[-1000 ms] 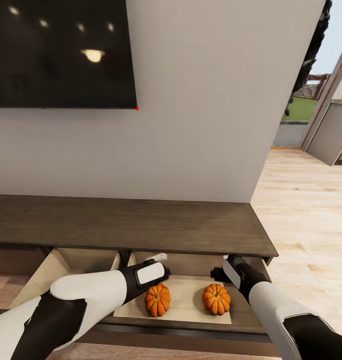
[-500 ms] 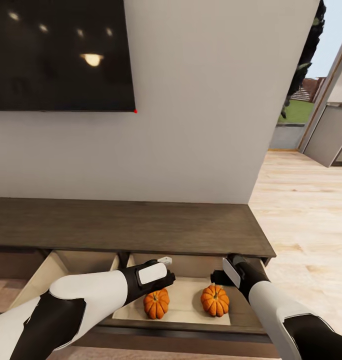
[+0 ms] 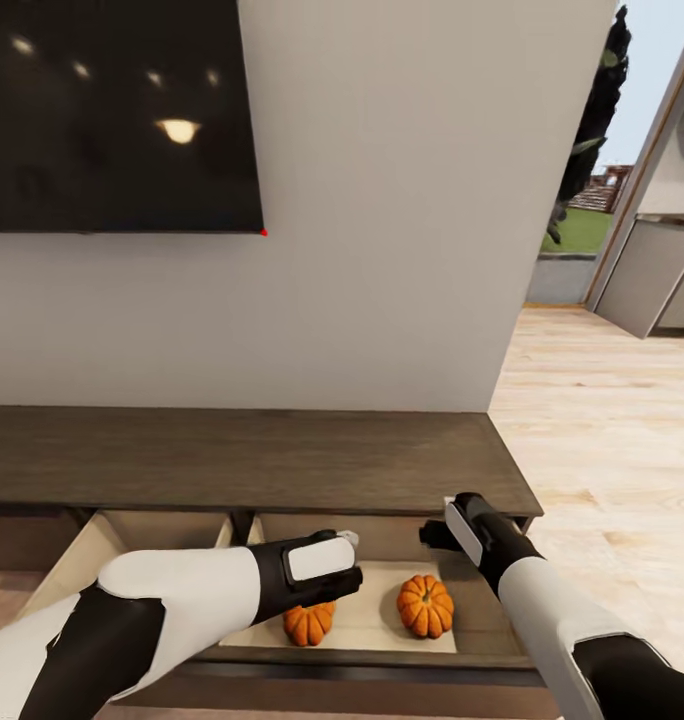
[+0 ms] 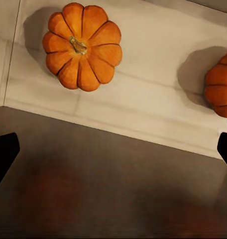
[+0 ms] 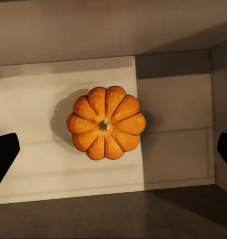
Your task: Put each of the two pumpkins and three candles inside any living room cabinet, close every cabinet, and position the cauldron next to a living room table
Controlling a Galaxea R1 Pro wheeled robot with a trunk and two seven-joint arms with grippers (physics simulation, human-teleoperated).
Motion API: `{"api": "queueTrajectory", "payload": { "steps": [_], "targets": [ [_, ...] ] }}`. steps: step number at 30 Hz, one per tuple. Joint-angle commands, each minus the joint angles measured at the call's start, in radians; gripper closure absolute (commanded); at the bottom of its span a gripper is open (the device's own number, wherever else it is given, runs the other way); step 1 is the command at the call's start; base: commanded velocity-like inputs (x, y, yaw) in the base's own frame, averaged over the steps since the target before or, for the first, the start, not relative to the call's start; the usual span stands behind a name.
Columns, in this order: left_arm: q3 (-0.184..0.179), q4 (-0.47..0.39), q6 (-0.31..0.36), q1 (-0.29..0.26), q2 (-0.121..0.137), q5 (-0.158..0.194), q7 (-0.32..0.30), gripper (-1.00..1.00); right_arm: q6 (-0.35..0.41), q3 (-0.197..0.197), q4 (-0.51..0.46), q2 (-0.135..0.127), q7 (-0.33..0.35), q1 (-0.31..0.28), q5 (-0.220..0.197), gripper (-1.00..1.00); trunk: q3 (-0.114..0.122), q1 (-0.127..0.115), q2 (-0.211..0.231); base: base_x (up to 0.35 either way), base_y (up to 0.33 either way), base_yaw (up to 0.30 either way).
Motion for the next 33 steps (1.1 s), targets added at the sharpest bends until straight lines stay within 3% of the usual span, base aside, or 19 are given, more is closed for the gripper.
{"api": "queueTrajectory", "payload": {
  "steps": [1, 3, 8, 12, 15, 16, 17, 19, 22, 26, 28, 33],
  "targets": [
    [0.005, -0.026, -0.012, -0.002, 0.0, 0.0, 0.021, -1.0, 0.013, 0.006, -0.032, -0.002, -0.009, 0.009, -0.011, -1.0, 0.001, 0.0, 0.0, 0.0, 0.0, -0.065],
    [0.035, -0.058, -0.042, -0.002, 0.014, 0.0, 0.043, -1.0, 0.035, 0.006, -0.066, -0.002, -0.015, 0.023, -0.012, -1.0, 0.004, 0.0, 0.0, 0.0, 0.0, -0.065],
    [0.054, -0.106, -0.057, -0.002, 0.026, 0.0, 0.053, -1.0, 0.055, 0.006, -0.097, -0.001, -0.046, 0.033, -0.012, -1.0, 0.012, 0.0, 0.0, 0.0, 0.0, -0.065],
    [0.073, -0.24, -0.063, -0.002, 0.097, 0.0, 0.06, -1.0, 0.059, 0.006, -0.104, 0.0, -0.056, 0.035, -0.014, -1.0, 0.018, 0.0, 0.0, 0.0, 0.0, -0.066],
    [0.14, -0.368, -0.111, -0.002, 0.159, 0.0, 0.062, -1.0, 0.06, 0.006, -0.107, 0.0, -0.058, 0.037, -0.015, -1.0, 0.023, 0.0, 0.0, 0.0, 0.0, -0.066],
    [0.149, -0.387, -0.126, -0.002, 0.168, 0.0, 0.063, -1.0, 0.06, 0.006, -0.107, 0.001, -0.058, 0.037, -0.015, -1.0, 0.024, 0.0, 0.0, 0.0, 0.0, -0.066],
    [0.163, -0.422, -0.161, -0.002, 0.184, -0.02, 0.064, -1.0, 0.061, 0.006, -0.107, 0.001, -0.058, 0.037, -0.015, -1.0, 0.026, 0.0, 0.0, 0.0, 0.0, -0.066],
    [0.181, -0.503, -0.211, -0.002, 0.217, -0.097, 0.096, -1.0, 0.065, 0.006, -0.109, 0.001, -0.058, 0.037, -0.016, -1.0, 0.029, 0.0, 0.0, 0.0, 0.0, -0.066],
    [0.187, -0.58, -0.237, -0.002, 0.233, -0.156, 0.168, -1.0, 0.069, 0.007, -0.149, 0.002, -0.059, 0.057, -0.016, -1.0, 0.033, 0.0, 0.0, 0.0, 0.0, -0.064],
    [0.189, -0.635, -0.329, -0.002, 0.241, -0.23, 0.245, -1.0, 0.126, 0.007, -0.37, 0.002, -0.06, 0.172, -0.013, -1.0, 0.04, 0.0, 0.0, 0.0, 0.0, -0.025],
    [0.188, -0.643, -0.362, -0.002, 0.241, -0.254, 0.255, -1.0, 0.184, 0.006, -0.513, 0.001, -0.062, 0.239, -0.012, -1.0, 0.043, 0.0, 0.0, 0.0, 0.0, -0.006],
    [0.188, -0.707, -0.385, -0.002, 0.247, -0.272, 0.267, -1.0, 0.249, 0.006, -0.656, 0.003, -0.087, 0.304, -0.014, -1.0, 0.051, 0.0, 0.0, 0.0, 0.0, -0.002]
  ]
}}
